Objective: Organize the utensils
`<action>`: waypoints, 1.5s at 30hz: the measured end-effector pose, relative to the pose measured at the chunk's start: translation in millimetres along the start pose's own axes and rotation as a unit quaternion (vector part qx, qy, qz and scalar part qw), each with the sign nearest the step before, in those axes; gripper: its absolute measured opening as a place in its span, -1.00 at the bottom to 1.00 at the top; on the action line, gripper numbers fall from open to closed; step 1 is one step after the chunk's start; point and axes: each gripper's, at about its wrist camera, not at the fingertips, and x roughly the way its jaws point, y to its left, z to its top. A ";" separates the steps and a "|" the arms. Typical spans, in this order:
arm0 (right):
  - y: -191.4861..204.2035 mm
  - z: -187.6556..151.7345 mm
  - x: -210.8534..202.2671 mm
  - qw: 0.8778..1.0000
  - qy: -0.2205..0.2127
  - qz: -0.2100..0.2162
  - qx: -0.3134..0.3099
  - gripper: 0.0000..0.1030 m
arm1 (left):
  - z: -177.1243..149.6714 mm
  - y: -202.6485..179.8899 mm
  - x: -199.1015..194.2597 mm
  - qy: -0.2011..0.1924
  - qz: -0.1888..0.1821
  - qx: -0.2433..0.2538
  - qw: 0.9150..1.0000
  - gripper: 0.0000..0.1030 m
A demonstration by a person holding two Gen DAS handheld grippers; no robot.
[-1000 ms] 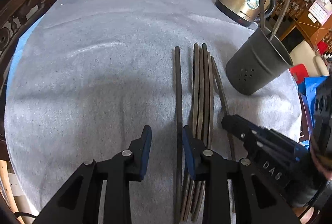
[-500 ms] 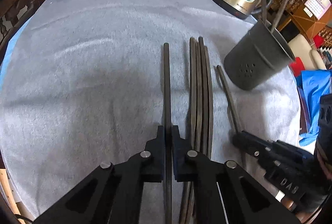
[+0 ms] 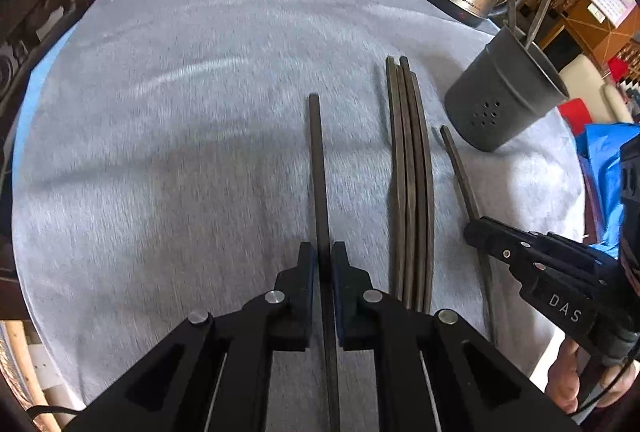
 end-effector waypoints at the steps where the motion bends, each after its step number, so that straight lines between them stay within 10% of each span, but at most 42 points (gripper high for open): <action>1: 1.1 2.4 0.9 1.000 -0.003 -0.005 -0.002 -0.76 | 3.5 -4.7 1.8 -0.003 0.010 0.006 1.000 -0.82; 6: 4.7 16.7 7.3 1.000 -0.007 -0.011 -0.005 -0.76 | 15.6 -21.0 6.2 -0.022 0.062 0.037 0.997 -0.52; 45: -10.3 34.1 12.9 1.000 -0.010 0.015 0.011 -0.84 | 15.4 -43.0 22.6 -0.075 0.141 0.135 0.978 -0.50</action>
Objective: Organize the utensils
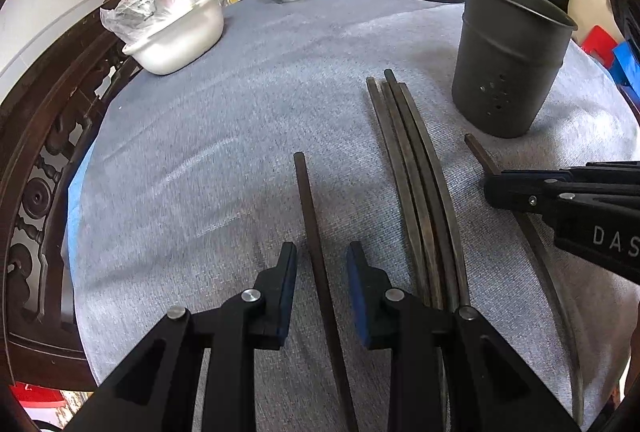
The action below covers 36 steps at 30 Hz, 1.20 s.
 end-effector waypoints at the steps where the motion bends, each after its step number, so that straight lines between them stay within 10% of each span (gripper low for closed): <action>1: 0.9 0.9 0.3 1.000 0.002 -0.002 0.000 -0.84 | 0.1 -0.2 0.1 -0.001 0.000 0.001 1.000 -0.50; 17: 2.3 8.3 2.1 1.000 -0.004 -0.003 -0.007 -0.87 | 3.0 5.1 2.7 -0.002 -0.021 -0.014 1.000 -0.52; 23: 0.6 3.9 -11.0 0.999 -0.030 0.026 0.000 -0.87 | 3.1 18.9 5.7 0.002 -0.071 -0.048 0.996 -0.84; 36: 4.7 0.3 -38.1 0.997 -0.069 0.039 0.002 -0.87 | -1.3 2.2 -12.7 -0.019 -0.023 -0.023 0.999 -0.87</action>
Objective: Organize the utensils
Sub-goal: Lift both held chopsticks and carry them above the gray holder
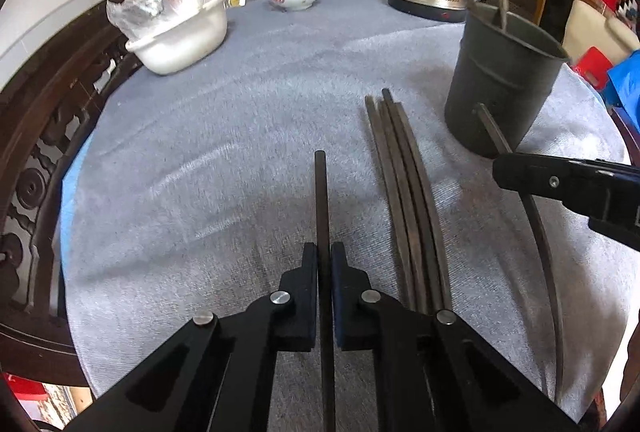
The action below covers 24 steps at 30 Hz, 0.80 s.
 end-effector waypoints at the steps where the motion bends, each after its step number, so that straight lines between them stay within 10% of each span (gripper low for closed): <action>1: 0.7 0.3 -1.4 1.000 -0.002 0.002 0.001 -0.87 | -0.3 -2.1 -4.4 -0.004 0.004 0.003 1.000 -0.87; 24: -0.6 7.1 -37.1 0.999 -0.043 0.014 0.000 -0.87 | 16.4 -16.3 -52.0 -0.068 0.018 0.031 0.997 -0.87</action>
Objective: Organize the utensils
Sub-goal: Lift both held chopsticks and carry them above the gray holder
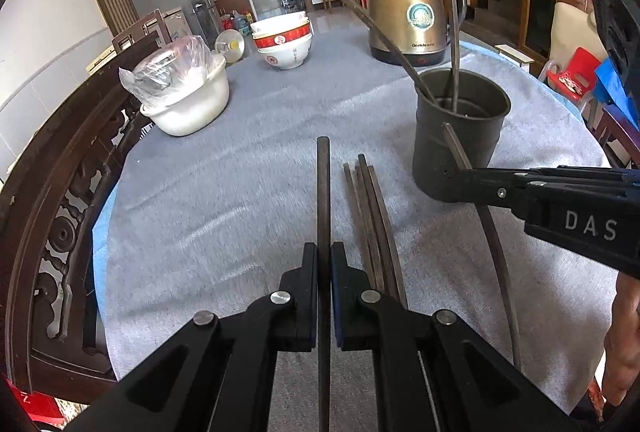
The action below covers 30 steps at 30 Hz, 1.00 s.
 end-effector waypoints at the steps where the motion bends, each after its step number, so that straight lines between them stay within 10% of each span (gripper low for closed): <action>1: 0.6 0.9 -3.1 1.000 -0.004 0.001 -0.001 -0.87 | 0.6 0.8 -1.7 -0.001 -0.001 -0.002 1.000 -0.88; 30: 16.6 16.4 -76.1 0.995 -0.092 0.023 -0.012 -0.87 | 22.7 -3.1 -57.0 -0.067 0.013 -0.003 0.998 -0.88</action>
